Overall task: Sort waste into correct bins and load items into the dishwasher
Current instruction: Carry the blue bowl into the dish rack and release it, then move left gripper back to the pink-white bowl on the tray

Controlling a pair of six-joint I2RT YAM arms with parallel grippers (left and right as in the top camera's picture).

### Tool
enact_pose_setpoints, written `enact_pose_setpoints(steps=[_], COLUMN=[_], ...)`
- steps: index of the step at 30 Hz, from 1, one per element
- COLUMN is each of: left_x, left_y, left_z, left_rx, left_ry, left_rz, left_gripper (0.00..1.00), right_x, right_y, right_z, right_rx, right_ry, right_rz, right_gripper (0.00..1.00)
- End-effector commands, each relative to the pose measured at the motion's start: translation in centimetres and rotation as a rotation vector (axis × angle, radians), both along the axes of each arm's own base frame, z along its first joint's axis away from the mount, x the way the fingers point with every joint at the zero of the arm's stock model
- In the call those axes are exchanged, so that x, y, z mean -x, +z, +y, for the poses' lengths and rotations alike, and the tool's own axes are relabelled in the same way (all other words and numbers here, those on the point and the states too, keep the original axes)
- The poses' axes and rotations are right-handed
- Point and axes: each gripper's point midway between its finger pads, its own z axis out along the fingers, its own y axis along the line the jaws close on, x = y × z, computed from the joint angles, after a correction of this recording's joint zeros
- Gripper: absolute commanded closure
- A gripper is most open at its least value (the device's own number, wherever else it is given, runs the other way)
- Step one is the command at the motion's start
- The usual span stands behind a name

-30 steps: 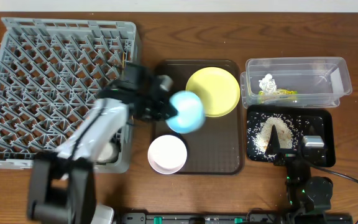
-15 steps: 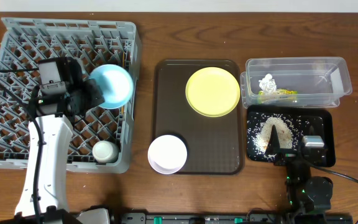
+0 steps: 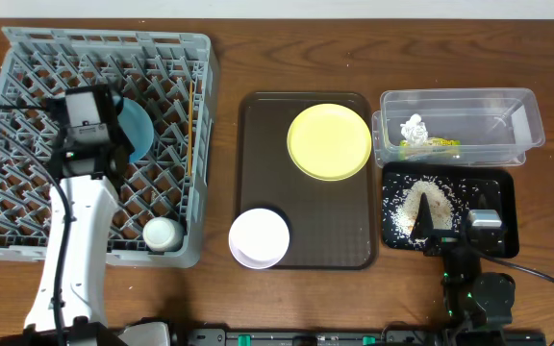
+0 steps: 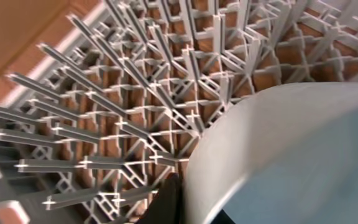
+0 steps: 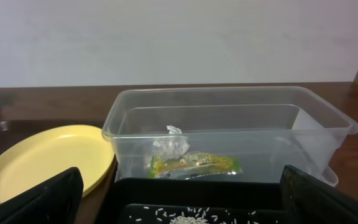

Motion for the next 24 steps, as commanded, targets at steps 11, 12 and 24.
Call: enact_pose_setpoints(steps=[11, 12, 24], left_x=[-1.1, -1.2, -0.8], left_y=[-3.4, -3.3, 1.7], left_z=[-1.6, -1.9, -2.9], left_rx=[-0.298, -0.32, -0.654], left_ry=[0.02, 0.015, 0.076], left_rz=[0.199, 0.206, 0.165], left_gripper=[0.92, 0.92, 0.92], right_x=[0.0, 0.0, 0.0], right_y=[0.0, 0.0, 0.0], right_z=[-0.3, -0.3, -0.3], right_rx=[-0.01, -0.01, -0.01], right_ry=[-0.014, -0.014, -0.014], right_rz=[-0.002, -0.002, -0.003], right_gripper=[0.01, 0.01, 0.01])
